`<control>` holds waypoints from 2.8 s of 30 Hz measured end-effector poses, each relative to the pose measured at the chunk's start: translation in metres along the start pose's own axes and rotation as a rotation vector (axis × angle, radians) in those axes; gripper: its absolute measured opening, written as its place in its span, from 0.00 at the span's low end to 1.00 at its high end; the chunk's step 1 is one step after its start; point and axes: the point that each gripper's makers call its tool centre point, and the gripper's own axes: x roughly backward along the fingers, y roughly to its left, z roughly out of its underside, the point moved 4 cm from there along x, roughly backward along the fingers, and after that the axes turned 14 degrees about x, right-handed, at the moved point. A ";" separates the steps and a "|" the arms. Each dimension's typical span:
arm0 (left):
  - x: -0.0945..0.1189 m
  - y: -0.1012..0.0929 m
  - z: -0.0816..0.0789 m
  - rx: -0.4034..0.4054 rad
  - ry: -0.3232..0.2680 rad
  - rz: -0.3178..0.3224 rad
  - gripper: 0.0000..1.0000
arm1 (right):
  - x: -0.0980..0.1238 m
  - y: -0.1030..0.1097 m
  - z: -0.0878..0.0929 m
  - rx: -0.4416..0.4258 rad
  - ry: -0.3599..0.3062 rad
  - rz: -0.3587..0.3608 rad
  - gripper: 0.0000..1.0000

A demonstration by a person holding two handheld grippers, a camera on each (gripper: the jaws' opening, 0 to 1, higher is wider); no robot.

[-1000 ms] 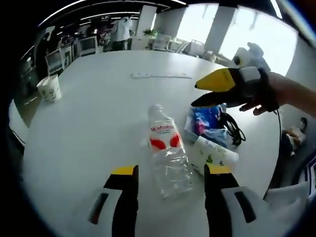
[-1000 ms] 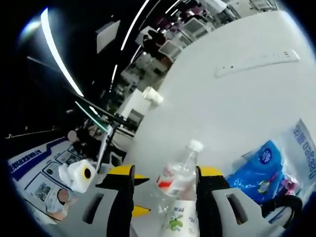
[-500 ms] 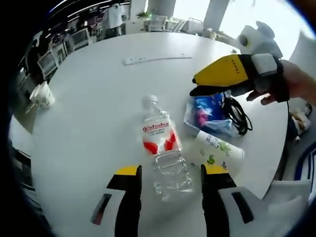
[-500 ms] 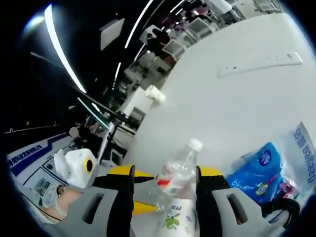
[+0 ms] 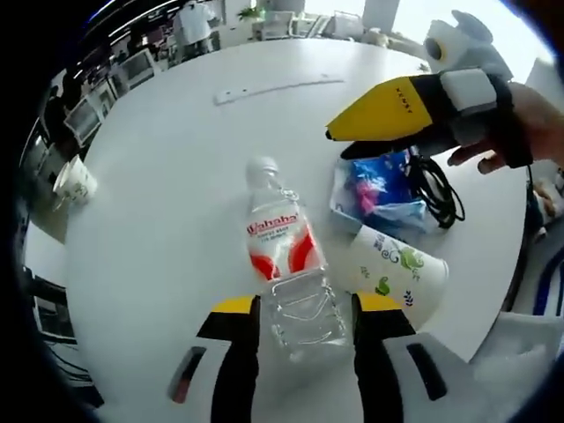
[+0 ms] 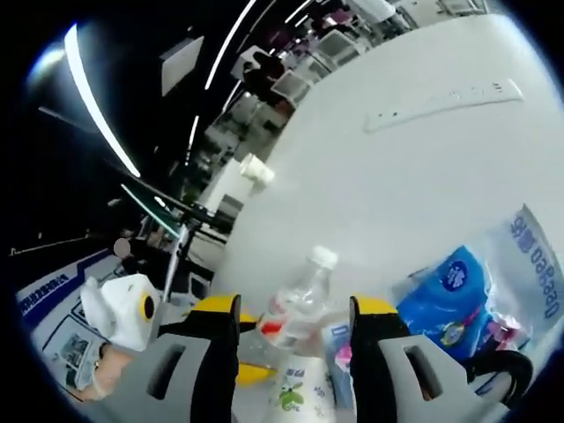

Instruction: Arrange the tabletop items into an orderly group along one side of the table until the central work area is clear of visible clutter.

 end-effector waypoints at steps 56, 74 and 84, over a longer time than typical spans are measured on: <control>-0.020 0.002 0.014 0.044 -0.069 -0.051 0.38 | -0.045 -0.047 -0.012 -0.263 -0.019 0.053 0.43; -0.020 0.002 0.014 0.044 -0.119 -0.045 0.38 | -0.077 -0.040 0.000 -0.265 0.042 0.019 0.23; -0.021 0.005 0.014 0.091 -0.220 -0.030 0.38 | -0.076 -0.026 -0.007 -0.275 -0.017 0.012 0.19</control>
